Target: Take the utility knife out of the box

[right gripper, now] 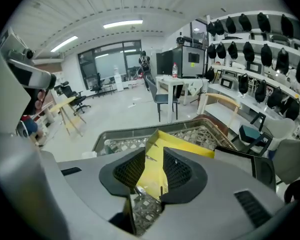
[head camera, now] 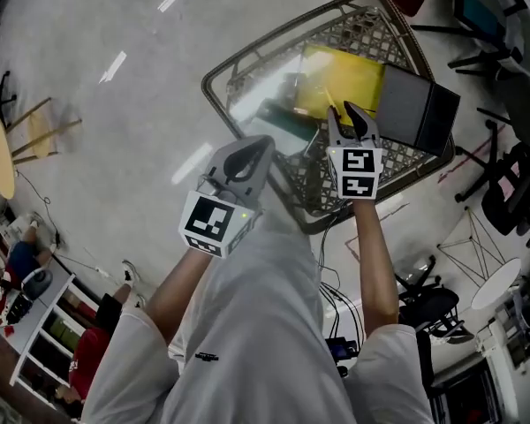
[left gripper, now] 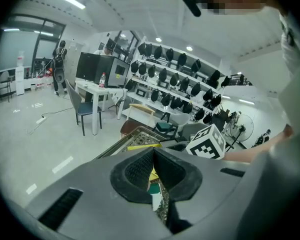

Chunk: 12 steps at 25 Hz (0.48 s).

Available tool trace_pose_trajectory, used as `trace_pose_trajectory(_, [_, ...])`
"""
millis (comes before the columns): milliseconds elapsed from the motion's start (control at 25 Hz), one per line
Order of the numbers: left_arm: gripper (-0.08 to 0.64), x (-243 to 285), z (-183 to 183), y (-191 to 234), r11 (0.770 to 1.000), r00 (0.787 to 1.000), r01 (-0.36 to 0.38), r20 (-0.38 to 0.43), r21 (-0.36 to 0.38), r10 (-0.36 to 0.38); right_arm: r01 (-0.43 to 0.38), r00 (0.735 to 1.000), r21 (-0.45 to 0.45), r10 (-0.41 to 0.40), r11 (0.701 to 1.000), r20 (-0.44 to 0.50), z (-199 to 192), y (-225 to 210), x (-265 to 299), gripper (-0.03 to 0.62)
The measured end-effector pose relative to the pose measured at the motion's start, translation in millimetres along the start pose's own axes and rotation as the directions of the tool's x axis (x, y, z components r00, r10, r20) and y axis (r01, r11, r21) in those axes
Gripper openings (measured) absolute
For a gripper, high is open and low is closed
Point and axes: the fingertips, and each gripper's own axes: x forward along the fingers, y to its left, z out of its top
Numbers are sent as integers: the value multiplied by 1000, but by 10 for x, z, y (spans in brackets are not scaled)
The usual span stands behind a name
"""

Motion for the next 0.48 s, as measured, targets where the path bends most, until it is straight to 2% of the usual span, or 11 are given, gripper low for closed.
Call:
trace_pose_trajectory(200, [3,153,-194,125,1000,1000,-2,-16,-28,1,-32,991,-58,24,998,-129,-298,-7,411,101])
trace_pose_trajectory(480, [3,281,-435,219,999,999,6,-45,-52,-8,-84,945,-102,47,991,-322,-769,-4,816,101])
